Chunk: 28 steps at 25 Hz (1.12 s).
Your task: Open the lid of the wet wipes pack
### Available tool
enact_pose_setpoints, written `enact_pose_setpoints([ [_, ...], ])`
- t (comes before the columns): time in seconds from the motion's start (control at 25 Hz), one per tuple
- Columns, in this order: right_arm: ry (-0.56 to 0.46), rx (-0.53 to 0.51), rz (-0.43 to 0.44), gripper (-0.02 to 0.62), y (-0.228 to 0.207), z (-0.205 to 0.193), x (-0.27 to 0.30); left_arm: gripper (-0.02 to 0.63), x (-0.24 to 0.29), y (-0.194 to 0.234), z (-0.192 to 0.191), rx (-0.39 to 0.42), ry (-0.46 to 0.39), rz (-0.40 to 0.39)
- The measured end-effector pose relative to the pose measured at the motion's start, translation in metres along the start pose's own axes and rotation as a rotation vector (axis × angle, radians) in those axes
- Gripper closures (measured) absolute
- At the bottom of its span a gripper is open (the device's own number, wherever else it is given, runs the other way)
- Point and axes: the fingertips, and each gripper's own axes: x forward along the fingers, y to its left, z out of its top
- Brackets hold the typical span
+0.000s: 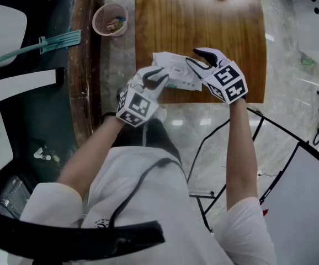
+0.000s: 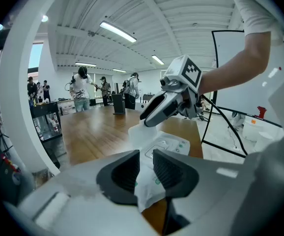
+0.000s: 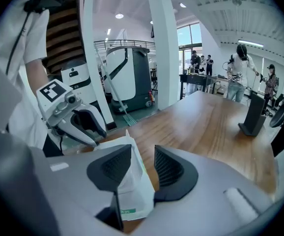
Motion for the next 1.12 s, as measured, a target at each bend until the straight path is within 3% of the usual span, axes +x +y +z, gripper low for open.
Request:
enact_pose_setpoints([
  [0.4, -0.018, 0.083, -0.102, 0.453, -0.021, -0.017, 0.011, 0.546, -0.008, 0.007, 0.012, -0.042, -0.038, 0.020],
  [1.12, -0.048, 0.176, -0.172, 0.453, -0.031, -0.026, 0.019, 0.565, -0.025, 0.011, 0.024, -0.011, -0.053, 0.041],
])
